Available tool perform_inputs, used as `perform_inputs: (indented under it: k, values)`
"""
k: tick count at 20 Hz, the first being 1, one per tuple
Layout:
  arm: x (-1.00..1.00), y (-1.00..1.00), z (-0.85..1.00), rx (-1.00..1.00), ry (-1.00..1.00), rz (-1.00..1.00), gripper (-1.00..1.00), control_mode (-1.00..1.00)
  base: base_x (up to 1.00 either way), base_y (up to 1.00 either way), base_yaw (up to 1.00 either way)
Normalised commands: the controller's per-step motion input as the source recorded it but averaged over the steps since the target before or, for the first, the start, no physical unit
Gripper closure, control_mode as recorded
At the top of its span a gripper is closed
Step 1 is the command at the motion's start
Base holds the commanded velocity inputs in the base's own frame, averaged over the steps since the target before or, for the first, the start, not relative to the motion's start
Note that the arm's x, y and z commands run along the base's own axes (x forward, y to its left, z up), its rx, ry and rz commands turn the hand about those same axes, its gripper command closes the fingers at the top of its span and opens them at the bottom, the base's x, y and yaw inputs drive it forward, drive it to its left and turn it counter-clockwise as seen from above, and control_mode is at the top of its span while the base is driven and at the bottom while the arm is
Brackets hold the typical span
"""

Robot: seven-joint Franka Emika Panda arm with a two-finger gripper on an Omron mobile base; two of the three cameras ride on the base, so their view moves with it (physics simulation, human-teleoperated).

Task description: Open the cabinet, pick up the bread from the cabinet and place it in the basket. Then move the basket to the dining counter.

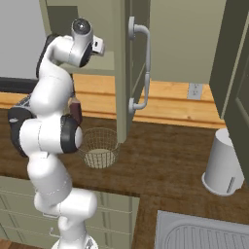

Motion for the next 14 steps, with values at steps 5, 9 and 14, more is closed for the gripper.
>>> perform_inputs:
  k: [5, 9, 14]
  values:
    - [0.47, 0.06, 0.0, 0.03, 0.04, 0.0, -1.0, -1.0, 0.0, 0.0, 0.0]
    - [0.32, 0.07, 0.0, 0.05, 0.01, 0.0, -1.0, -1.0, 0.0, 0.0, 0.0]
    - [0.29, 0.15, 0.0, 0.06, 0.0, 0.0, -1.0, -1.0, 0.0, 0.0, 0.0]
